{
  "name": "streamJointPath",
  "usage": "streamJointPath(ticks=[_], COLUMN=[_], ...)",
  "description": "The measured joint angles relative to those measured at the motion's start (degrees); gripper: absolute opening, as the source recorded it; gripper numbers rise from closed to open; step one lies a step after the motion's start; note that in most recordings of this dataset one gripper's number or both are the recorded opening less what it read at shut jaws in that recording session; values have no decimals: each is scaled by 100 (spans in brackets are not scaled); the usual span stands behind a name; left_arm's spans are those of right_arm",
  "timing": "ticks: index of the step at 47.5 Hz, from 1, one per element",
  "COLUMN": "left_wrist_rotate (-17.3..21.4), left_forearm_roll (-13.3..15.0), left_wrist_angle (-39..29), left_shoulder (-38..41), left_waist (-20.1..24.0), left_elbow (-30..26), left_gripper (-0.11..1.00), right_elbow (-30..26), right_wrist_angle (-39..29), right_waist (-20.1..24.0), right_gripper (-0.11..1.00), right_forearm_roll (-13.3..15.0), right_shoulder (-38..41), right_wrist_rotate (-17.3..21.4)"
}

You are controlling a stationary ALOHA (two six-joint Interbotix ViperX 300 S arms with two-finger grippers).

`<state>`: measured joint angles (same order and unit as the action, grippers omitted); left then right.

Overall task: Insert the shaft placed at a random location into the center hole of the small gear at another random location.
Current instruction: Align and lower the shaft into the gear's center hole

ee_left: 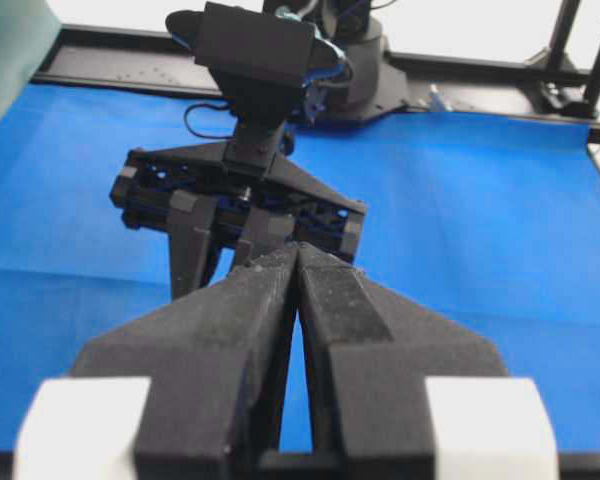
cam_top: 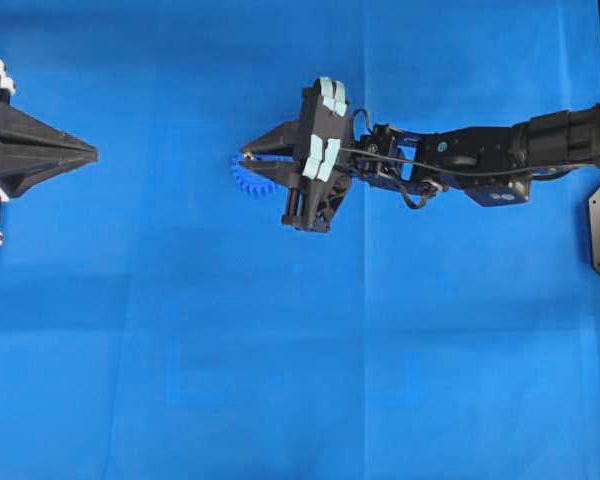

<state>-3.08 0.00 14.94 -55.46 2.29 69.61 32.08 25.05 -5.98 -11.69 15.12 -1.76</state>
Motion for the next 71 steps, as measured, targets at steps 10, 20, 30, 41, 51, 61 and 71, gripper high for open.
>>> streamJointPath(ticks=[10,20,30,41,51,61,71], left_wrist_rotate=[9,9,0,9,9,0,0], left_forearm_roll=[0,9,9,0,0,0,9], left_wrist_angle=[0,0,-9,-9,-9,-9,-9], left_shoulder=[0,0,0,0,0,0,0], left_waist=[0,0,0,0,0,0,0], left_elbow=[0,0,0,9,9,9,18], left_gripper=[0,0,0,0,0,0,0], right_elbow=[0,0,18,18,62,105,123], right_wrist_angle=[53,53,26,26,62,272,545], right_waist=[0,0,0,0,0,0,0], right_gripper=[3,3,3,3,3,3,3], right_forearm_roll=[-44,-44,-44,-26,-18,-53,-149], right_shoulder=[53,44,-229,-536,-536,-369,-9], right_wrist_rotate=[-9,-18,-79,-237,-246,-246,-237])
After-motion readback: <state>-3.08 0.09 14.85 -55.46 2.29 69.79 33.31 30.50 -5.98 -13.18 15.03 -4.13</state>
